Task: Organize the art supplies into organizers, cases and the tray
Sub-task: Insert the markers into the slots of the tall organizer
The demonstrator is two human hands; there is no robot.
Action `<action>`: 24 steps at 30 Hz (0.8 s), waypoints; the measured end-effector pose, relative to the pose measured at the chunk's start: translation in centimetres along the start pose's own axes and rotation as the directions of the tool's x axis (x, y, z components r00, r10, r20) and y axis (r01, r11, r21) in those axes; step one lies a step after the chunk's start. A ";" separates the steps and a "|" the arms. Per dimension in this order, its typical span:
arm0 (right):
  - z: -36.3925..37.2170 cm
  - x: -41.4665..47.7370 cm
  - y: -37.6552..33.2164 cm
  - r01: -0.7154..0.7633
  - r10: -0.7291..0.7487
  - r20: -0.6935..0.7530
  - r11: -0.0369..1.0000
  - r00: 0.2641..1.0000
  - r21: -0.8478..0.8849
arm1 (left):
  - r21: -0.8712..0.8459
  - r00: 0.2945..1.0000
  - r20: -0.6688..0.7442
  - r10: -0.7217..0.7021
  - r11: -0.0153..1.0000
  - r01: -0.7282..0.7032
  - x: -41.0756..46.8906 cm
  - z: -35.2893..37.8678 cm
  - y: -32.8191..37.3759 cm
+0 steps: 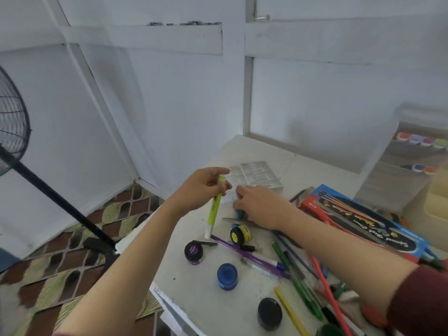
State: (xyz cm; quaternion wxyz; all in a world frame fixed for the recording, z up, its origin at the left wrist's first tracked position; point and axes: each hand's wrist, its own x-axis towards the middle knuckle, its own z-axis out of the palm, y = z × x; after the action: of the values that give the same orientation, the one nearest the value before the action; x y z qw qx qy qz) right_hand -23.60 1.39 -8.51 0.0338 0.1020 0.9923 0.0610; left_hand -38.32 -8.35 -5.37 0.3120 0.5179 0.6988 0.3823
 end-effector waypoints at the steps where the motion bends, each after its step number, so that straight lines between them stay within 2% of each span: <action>1: 0.0 0.0 0.0 -0.001 0.001 0.000 1.000 1.000 0.004 | -0.001 1.000 -0.005 -0.002 1.000 0.002 -0.1 -0.1 -0.1; 9: -0.5 -1.0 0.9 -0.005 0.006 0.006 0.999 1.000 -0.043 | -0.076 0.998 -0.056 0.016 0.997 -0.020 -0.4 0.0 -0.1; 13: -0.4 -2.7 1.1 -0.084 0.087 -0.052 0.995 0.995 0.056 | -0.208 0.997 -0.082 0.003 0.978 -0.020 -0.4 0.4 1.0; 15: -0.9 -3.8 1.3 -0.143 0.156 -0.069 0.977 0.985 0.160 | -0.241 0.996 -0.092 -0.004 0.970 -0.018 -0.5 0.6 1.8; 18: -1.8 -6.2 1.3 -0.232 0.274 -0.057 0.893 0.960 0.386 | -0.313 0.992 -0.125 -0.010 0.949 -0.030 -0.7 1.2 3.3; 20: -2.0 -7.9 1.4 -0.274 0.371 -0.076 0.795 0.926 0.542 | -0.372 0.991 -0.132 0.006 0.926 -0.056 -0.7 1.9 4.4; 22: -2.2 -9.4 1.3 -0.279 0.488 -0.117 0.662 0.865 0.696 | -0.406 0.991 -0.132 0.034 0.910 -0.085 -0.4 2.8 5.3; 24: -2.6 -10.7 1.3 -0.269 0.585 -0.177 0.594 0.791 0.758 | -0.428 0.992 -0.116 0.056 0.898 -0.101 0.1 3.9 6.3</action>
State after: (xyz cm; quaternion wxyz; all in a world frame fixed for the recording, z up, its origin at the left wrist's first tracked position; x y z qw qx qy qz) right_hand -13.11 0.17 -5.15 -0.2318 0.3327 0.8663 -0.2917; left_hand -32.00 -6.36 -1.98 0.3679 0.4435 0.5896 0.5660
